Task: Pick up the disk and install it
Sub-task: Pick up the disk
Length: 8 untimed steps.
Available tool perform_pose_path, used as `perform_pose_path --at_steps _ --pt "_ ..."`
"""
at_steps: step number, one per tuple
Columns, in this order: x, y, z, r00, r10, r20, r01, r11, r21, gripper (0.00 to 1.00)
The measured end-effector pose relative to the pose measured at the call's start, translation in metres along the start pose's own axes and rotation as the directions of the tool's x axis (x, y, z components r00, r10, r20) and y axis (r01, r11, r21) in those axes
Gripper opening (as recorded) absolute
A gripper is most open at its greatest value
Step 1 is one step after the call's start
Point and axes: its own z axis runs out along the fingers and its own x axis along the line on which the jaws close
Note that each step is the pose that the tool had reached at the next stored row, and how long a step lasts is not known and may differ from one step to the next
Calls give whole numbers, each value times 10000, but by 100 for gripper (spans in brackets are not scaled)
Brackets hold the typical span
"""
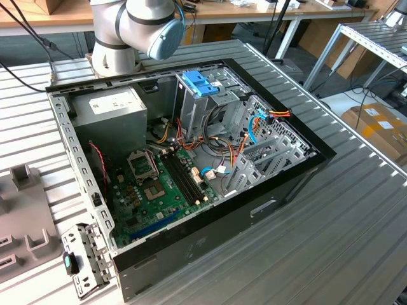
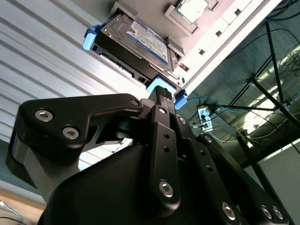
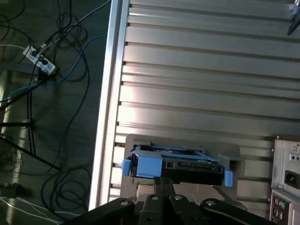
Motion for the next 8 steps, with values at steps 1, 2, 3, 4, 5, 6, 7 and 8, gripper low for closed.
perform_pose_path --at_steps 1,2,3,4,5,6,7,8 --pt "0 0 0 9998 -193 -8 193 9998 2 11" --pt "0 0 0 9988 -481 -20 481 9988 4 11" --pt "0 0 0 9978 -667 -27 667 9978 5 11" --pt "0 0 0 9965 -840 -34 840 9965 6 11" --pt "0 0 0 9927 -1204 -49 1204 9927 7 11" --pt "0 0 0 9903 -1386 -57 1386 9903 7 11" --pt "0 0 0 9876 -1566 -64 1566 9877 8 11" --pt "0 0 1 9823 -1872 -76 1872 9823 7 11"
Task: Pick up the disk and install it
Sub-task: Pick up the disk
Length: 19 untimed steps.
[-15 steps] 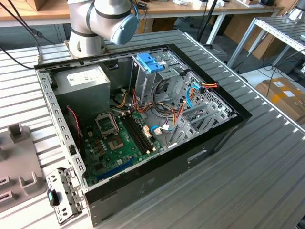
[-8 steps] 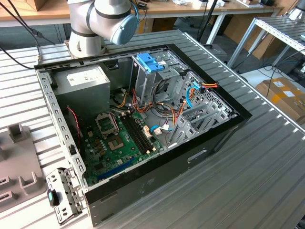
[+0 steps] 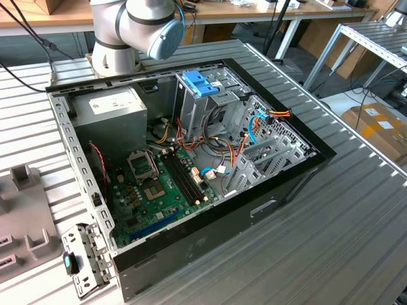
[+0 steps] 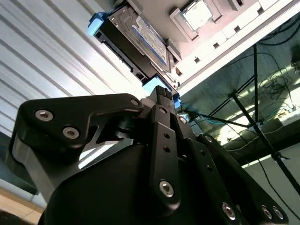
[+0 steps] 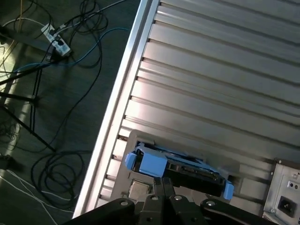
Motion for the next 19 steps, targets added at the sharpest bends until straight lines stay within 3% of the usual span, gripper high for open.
perform_pose_path --at_steps 3,10,11,13,15,19 --pt "0 0 0 9985 -552 -22 552 9985 4 11" --pt "-2 0 0 9977 -678 -28 678 9977 4 11" --pt "-5 -1 0 9949 -1010 -42 1010 9949 6 11" --pt "-6 -2 0 9784 -2067 -85 2067 9784 7 11" --pt "-6 -2 -1 9754 -2203 -91 2203 9754 7 11" --pt "-6 -1 -1 9743 -2250 -93 2250 9744 7 11"
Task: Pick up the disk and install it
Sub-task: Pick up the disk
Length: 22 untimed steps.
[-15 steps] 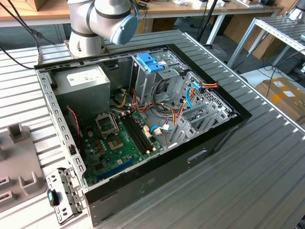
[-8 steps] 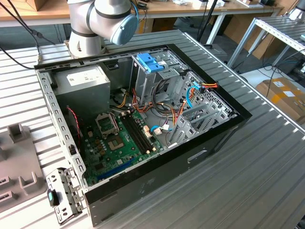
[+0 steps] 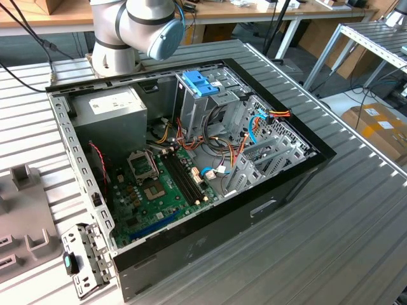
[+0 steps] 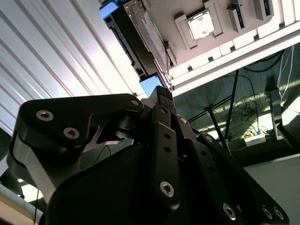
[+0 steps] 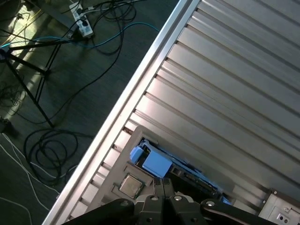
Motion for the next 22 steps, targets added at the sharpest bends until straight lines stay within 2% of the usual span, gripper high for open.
perform_pose_path --at_steps 12,15,17,19,22 --pt "0 0 0 10000 -19 -1 19 10000 0 11" --pt "0 -1 0 9995 -317 -13 317 9995 2 11" --pt "0 0 0 9968 -803 -32 803 9968 5 11" --pt "0 0 0 9943 -1067 -43 1067 9943 5 11" --pt "0 -1 0 9886 -1505 -61 1505 9886 7 11"
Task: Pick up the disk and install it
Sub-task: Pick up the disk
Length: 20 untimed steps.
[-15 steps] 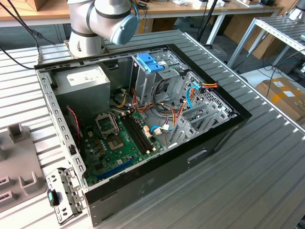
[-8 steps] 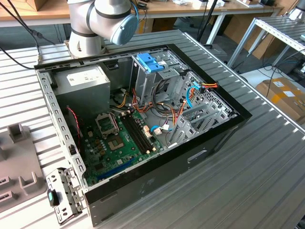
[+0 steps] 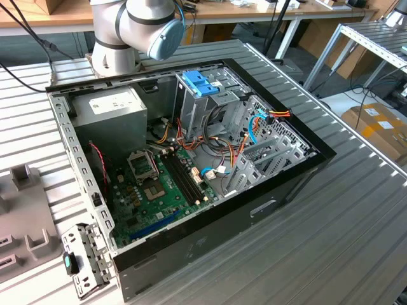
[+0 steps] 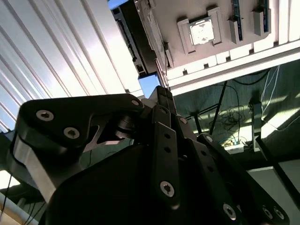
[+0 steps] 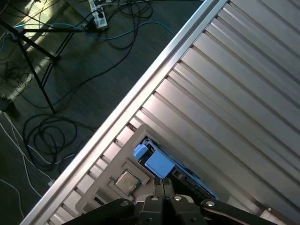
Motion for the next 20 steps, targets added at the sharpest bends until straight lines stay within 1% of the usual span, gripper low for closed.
perform_pose_path --at_steps 2,4,6,20 --pt "0 0 0 9997 -264 -11 264 9997 2 11" --pt "0 1 0 9979 -654 -26 654 9979 4 11" --pt "0 1 0 9969 -790 -32 790 9969 4 11" --pt "0 1 0 9967 -815 -32 815 9967 5 11"
